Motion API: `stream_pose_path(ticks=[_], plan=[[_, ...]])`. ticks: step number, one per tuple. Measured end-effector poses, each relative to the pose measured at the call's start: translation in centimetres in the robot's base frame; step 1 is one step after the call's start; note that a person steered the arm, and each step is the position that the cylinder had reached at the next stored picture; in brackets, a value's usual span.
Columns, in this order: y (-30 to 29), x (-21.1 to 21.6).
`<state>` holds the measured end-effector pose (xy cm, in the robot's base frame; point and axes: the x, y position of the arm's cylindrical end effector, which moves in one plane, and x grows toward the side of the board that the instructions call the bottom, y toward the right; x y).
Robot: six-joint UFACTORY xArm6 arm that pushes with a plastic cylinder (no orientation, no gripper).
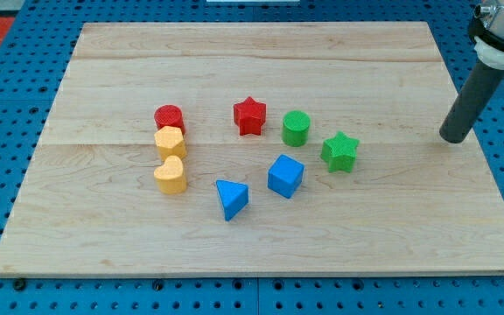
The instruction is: Push the red star towards the red circle
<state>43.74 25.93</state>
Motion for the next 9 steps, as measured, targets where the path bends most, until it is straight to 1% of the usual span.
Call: stream_pose_path(ticks=[1,2,4,5,7,8,9], plan=[[0.0,-0.1],[0.4,-1.6],[1.1,-2.4],[-3.3,-2.4],[-17.2,-3.9],[-24.0,-3.9],[-27.7,-3.9]])
